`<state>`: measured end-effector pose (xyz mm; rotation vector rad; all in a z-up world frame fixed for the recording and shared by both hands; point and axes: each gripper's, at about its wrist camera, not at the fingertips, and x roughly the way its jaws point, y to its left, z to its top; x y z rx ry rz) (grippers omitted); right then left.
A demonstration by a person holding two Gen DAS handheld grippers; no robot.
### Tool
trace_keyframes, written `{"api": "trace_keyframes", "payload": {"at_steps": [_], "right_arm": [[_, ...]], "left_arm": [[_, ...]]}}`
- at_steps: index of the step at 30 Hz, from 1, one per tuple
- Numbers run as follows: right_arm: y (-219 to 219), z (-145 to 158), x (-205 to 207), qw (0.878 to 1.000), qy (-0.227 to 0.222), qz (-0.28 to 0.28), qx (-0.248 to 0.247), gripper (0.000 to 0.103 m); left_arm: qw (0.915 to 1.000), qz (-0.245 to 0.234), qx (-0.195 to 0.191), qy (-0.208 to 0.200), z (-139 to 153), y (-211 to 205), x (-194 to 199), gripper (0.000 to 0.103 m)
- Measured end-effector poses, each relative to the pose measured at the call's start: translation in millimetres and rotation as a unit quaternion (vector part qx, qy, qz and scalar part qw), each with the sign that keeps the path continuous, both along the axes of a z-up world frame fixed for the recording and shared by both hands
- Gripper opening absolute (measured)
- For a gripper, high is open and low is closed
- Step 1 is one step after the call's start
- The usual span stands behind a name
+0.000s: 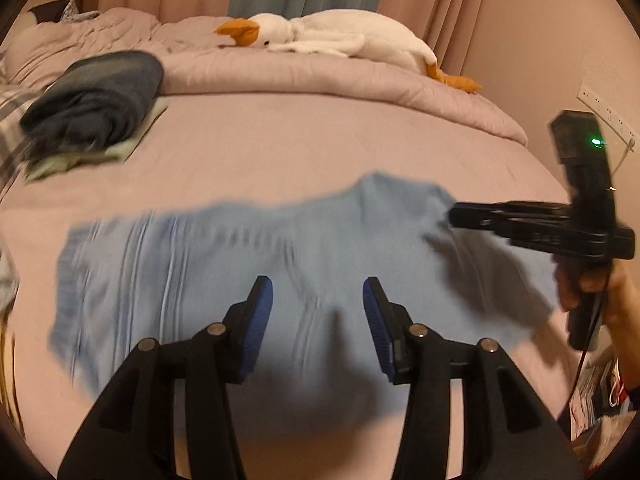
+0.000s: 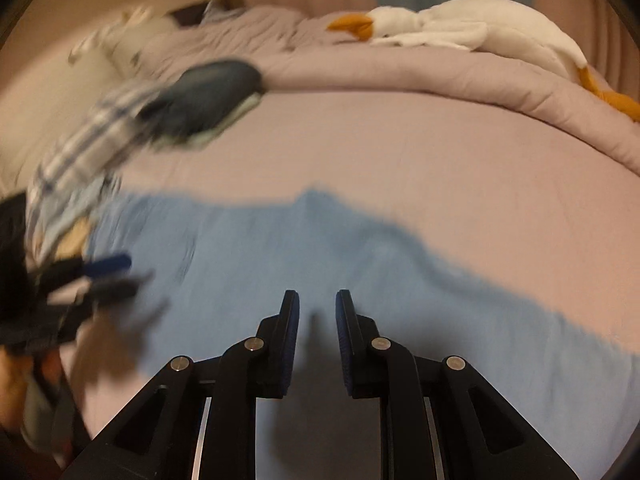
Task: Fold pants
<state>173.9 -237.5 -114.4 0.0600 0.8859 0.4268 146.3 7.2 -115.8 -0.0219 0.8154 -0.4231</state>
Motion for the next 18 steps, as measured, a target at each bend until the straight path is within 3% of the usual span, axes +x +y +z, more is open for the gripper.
{"api": "trace_keyframes", "payload": {"at_steps": [4, 5, 6, 8, 10, 14, 16, 18], "right_arm": [[9, -15, 44, 1.000, 0.016, -0.001, 0.020, 0.018], [12, -22, 53, 0.999, 0.028, -0.004, 0.017, 0.018], [12, -35, 65, 0.998, 0.055, -0.015, 0.009, 0.012], [8, -43, 77, 0.998, 0.055, -0.027, 0.029, 0.010], [-1, -41, 82, 0.995, 0.071, -0.042, 0.058, 0.010], [-25, -20, 60, 0.989, 0.063, -0.064, 0.120, 0.017], [-31, -15, 36, 0.991, 0.052, -0.056, 0.106, 0.018], [-35, -31, 14, 0.994, 0.072, -0.042, 0.068, 0.018]], "left_arm": [[0.9986, 0.025, 0.033, 0.032, -20, 2, 42, 0.047], [0.9972, 0.039, 0.038, 0.051, -30, 9, 50, 0.038], [0.9964, 0.046, 0.026, 0.066, -38, 17, 55, 0.035], [0.9967, 0.051, 0.007, 0.062, -39, 26, 56, 0.026], [0.9961, 0.053, -0.002, 0.071, -37, 30, 55, 0.026], [0.9965, 0.045, 0.004, 0.070, -35, 30, 49, 0.026], [0.9966, 0.045, 0.003, 0.069, -36, 32, 43, 0.026], [0.9968, 0.044, 0.002, 0.067, -39, 37, 37, 0.026]]}}
